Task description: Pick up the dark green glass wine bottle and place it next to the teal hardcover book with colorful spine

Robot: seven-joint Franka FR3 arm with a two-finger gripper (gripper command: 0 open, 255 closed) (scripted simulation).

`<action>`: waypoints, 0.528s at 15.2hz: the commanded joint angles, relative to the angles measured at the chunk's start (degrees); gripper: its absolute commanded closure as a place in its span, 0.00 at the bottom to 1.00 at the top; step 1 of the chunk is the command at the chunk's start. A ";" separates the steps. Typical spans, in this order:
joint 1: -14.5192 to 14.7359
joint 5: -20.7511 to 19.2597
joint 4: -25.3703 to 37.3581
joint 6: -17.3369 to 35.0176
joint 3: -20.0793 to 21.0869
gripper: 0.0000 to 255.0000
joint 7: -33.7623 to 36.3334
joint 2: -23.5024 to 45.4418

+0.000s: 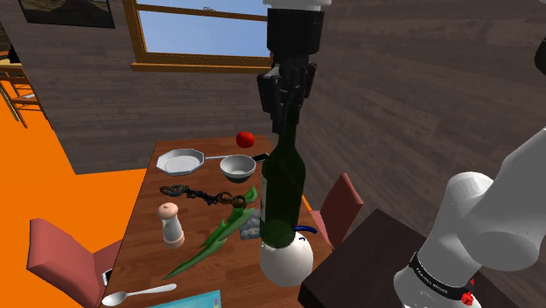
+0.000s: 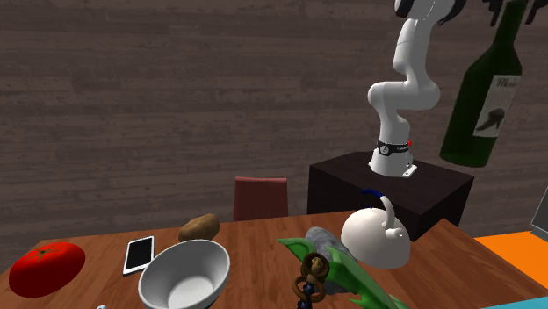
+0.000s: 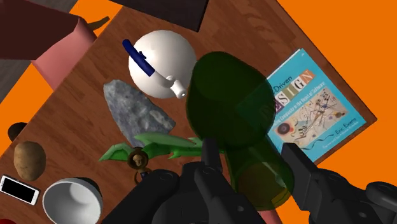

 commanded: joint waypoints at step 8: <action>3.81 0.30 13.43 -8.93 8.90 1.00 13.56 4.71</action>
